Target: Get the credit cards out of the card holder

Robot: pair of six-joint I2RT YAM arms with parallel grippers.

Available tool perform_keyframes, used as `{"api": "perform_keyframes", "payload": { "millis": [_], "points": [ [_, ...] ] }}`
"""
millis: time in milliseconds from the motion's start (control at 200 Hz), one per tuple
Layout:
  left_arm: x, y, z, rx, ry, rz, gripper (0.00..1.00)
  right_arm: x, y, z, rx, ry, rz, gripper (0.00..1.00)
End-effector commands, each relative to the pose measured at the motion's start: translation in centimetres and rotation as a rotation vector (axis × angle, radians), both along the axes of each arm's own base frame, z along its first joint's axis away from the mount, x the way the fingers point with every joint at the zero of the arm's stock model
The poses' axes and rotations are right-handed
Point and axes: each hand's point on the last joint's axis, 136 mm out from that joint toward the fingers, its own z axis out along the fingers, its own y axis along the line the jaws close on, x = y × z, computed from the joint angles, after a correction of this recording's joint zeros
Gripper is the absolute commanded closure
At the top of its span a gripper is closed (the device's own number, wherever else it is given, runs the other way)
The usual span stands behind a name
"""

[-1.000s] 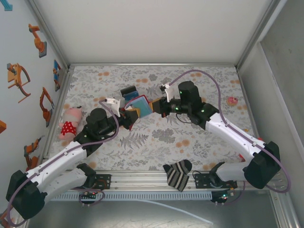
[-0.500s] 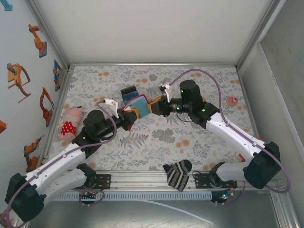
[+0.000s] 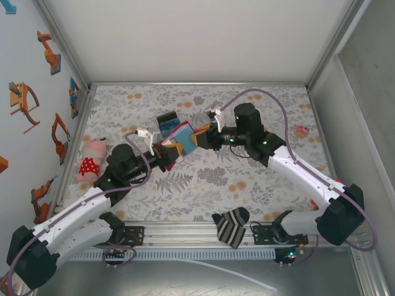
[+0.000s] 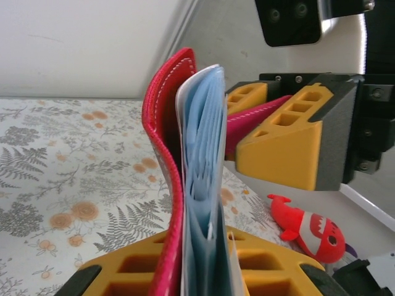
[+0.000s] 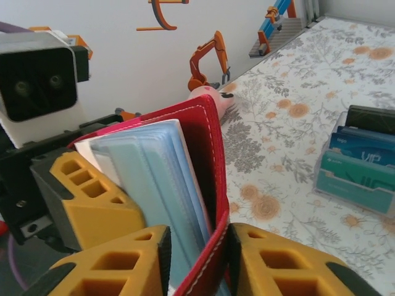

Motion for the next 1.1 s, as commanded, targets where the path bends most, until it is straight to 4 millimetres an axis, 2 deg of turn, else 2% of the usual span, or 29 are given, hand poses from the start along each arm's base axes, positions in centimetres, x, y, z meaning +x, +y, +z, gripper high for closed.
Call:
{"api": "perform_keyframes", "payload": {
  "millis": [0, 105, 381, 636, 886, 1097],
  "points": [
    [-1.6, 0.0, 3.3, -0.085, -0.107, -0.061, 0.97, -0.5, -0.3, 1.8, 0.024, -0.047, 0.012, 0.65],
    [-1.9, 0.3, 3.5, -0.09, -0.121, -0.06, 0.99, -0.6, -0.8, 2.1, 0.035, -0.052, 0.003, 0.6],
    [-2.6, 0.7, 4.0, -0.098, -0.143, -0.073, 1.0, -0.9, -1.8, 2.8, 0.063, -0.069, 0.005, 0.59],
    [-3.1, 0.6, 4.4, -0.103, -0.153, -0.098, 1.0, -1.2, -1.3, 2.3, 0.076, -0.036, 0.053, 0.4],
    [-3.7, 0.4, 4.7, -0.109, -0.174, -0.129, 1.0, -1.0, -1.2, 1.0, 0.053, -0.011, 0.064, 0.37],
    [-4.2, 0.4, 5.0, -0.118, -0.194, -0.154, 1.0, -0.5, -1.9, 1.1, 0.098, 0.015, 0.068, 0.37]
  ]
}}
